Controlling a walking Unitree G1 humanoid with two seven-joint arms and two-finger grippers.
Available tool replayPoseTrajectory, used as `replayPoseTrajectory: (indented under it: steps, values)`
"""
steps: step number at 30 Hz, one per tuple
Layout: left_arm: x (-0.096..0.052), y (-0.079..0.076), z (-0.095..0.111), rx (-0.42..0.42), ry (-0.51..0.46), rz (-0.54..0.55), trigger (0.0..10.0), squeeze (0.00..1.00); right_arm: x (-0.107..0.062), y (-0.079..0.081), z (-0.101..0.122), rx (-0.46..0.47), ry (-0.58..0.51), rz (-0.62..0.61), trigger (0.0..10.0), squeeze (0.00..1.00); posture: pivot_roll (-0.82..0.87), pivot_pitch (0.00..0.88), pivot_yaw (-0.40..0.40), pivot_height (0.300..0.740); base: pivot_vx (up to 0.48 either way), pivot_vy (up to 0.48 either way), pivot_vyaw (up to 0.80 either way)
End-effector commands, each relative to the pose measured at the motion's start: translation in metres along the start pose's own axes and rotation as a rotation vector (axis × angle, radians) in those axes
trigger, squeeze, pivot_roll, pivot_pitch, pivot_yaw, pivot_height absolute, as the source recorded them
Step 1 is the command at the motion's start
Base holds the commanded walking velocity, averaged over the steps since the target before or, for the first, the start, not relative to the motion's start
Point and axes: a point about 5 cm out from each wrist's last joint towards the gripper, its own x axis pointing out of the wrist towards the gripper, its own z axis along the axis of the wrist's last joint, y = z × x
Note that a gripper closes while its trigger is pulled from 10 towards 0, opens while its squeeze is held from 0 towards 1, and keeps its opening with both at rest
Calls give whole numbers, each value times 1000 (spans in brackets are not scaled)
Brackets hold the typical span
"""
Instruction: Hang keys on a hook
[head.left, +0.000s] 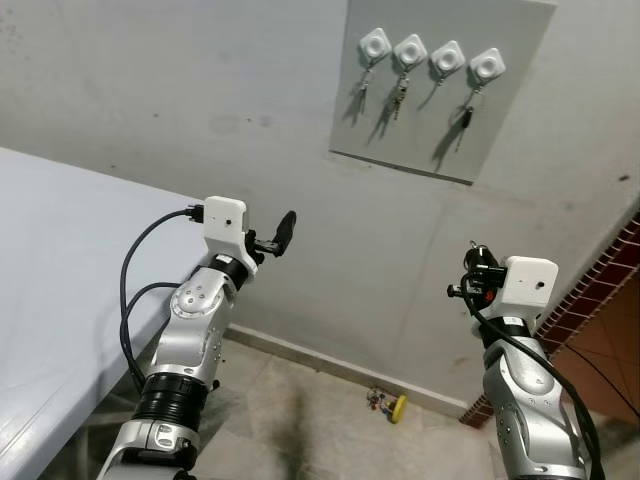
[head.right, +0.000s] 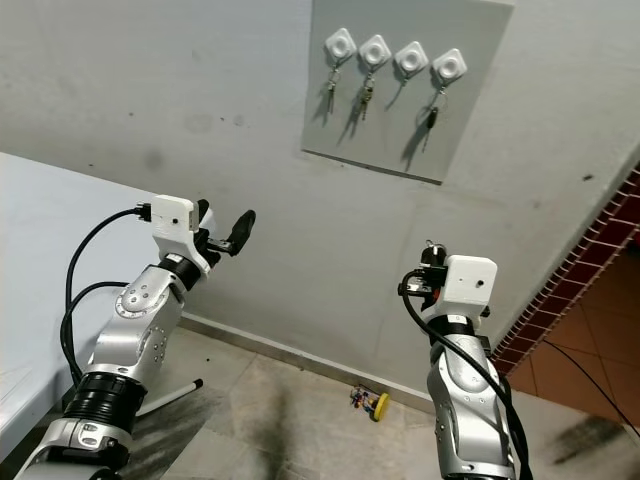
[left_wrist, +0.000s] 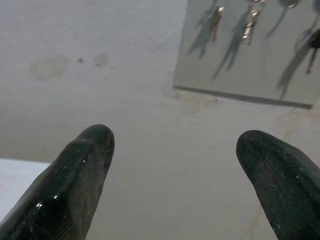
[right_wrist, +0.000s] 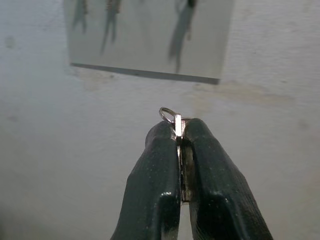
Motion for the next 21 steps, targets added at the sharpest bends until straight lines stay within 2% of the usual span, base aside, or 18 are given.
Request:
replayPoseTrajectory:
  steps: [1, 7, 21]
  values:
    - [1, 0, 4, 2, 1, -4, 10000, 0, 1, 0, 9, -4, -36, 6, 10000, 0, -102, 3, -52, 740, 0, 0, 0]
    - [1, 1, 4, 5, 4, -5, 10000, 0, 0, 1, 9, -6, -38, 8, 10000, 0, -104, 6, -53, 740, 47, 0, 0]
    - [1, 0, 5, 14, 11, -19, 10000, 0, -1, 2, 8, -1, -39, 9, 10000, 0, -108, 0, -48, 740, 392, 0, 0]
